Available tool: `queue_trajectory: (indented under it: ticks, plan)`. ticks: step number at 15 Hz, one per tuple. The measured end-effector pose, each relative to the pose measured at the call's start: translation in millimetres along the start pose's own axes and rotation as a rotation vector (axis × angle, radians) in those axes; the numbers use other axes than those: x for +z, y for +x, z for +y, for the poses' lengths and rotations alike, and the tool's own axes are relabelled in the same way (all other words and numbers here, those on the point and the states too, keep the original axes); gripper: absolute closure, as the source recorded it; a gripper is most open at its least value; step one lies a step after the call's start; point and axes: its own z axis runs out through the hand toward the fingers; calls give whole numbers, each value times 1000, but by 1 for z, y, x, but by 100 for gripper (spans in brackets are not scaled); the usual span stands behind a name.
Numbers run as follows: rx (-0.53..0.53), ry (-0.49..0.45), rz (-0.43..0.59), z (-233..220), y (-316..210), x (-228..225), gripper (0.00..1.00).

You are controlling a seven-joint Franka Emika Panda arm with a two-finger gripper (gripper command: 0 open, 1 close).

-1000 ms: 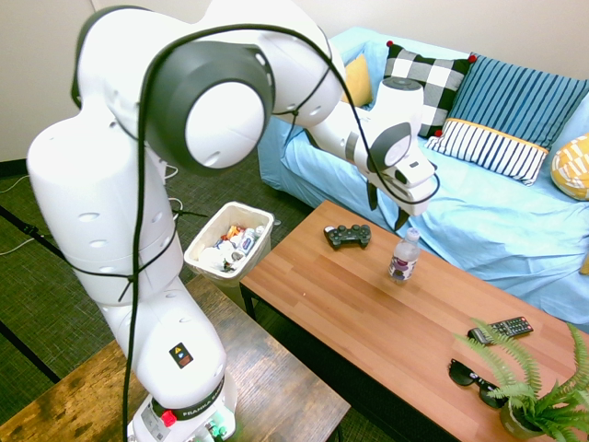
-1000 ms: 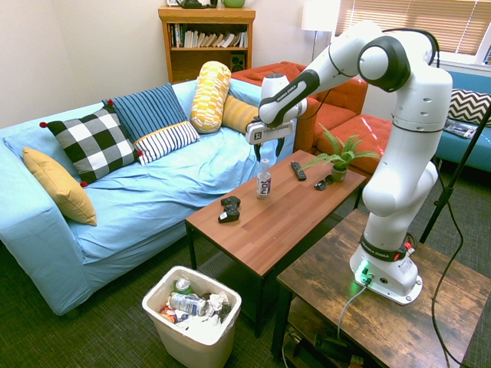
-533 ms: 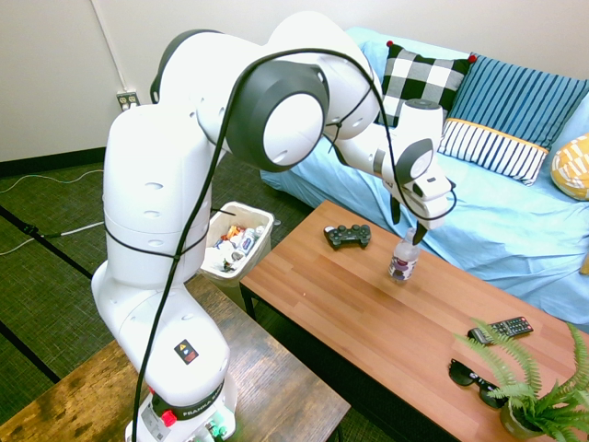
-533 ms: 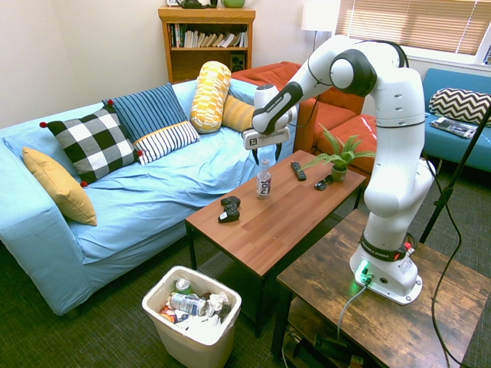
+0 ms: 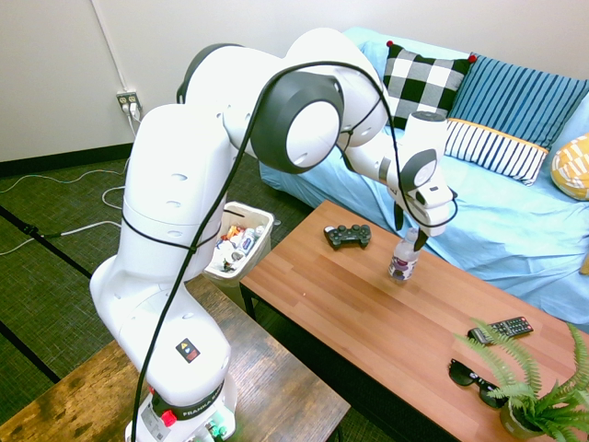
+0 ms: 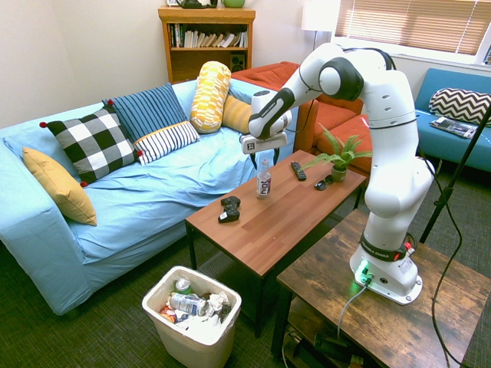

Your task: Throw the bottle in the trash bin

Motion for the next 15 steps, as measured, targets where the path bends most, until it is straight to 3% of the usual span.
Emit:
queue_trajectory:
  ticks: [15]
  plan:
    - [19,3,-19,-4,10,14,100]
